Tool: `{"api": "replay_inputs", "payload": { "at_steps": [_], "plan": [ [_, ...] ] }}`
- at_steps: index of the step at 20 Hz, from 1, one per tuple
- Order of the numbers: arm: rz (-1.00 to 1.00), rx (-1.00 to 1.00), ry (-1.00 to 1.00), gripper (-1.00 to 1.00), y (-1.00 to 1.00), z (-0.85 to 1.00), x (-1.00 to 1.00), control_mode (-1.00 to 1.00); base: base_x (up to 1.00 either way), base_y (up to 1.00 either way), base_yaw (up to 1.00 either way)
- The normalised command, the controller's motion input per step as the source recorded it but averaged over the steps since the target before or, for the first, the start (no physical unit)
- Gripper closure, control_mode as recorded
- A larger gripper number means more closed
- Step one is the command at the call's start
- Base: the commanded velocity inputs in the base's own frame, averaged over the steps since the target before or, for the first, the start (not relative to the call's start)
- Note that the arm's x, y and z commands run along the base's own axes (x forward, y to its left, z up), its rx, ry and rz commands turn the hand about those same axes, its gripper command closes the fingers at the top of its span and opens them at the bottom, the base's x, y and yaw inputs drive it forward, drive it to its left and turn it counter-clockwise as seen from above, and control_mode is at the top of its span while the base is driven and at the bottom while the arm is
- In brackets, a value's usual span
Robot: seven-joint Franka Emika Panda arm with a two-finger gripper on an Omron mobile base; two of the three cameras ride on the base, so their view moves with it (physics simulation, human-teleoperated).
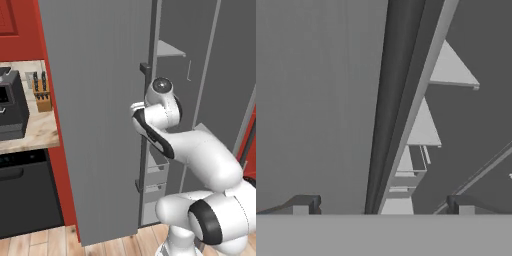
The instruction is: Retrieve a lemon from the fridge and place it on the cutting board with the fish.
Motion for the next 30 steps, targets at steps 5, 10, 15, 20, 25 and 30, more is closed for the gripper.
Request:
{"api": "replay_inputs", "payload": {
  "at_steps": [5, 10, 15, 20, 25, 30],
  "plan": [
    [-0.02, 0.21, -0.07, -1.00, 0.00, 0.00, 0.01, -1.00, 0.00, 0.00, 0.00],
    [-0.04, 0.09, -0.07, -1.00, 0.00, 0.00, 0.16, -1.00, 0.00, 0.00, 0.00],
    [-0.06, 0.00, 0.00, -1.00, 0.00, 0.00, 0.37, -1.00, 0.00, 0.00, 0.00],
    [0.00, 0.00, 0.05, -1.00, 0.00, 0.01, 0.35, -1.00, 0.00, 0.00, 0.00],
    [0.00, 0.00, 0.01, -1.00, 0.00, 0.00, 0.44, -1.00, 0.00, 0.00, 0.00],
    [0.00, -0.04, 0.00, -1.00, 0.00, 0.00, 0.54, -1.00, 0.00, 0.00, 0.00]
  ]
}}
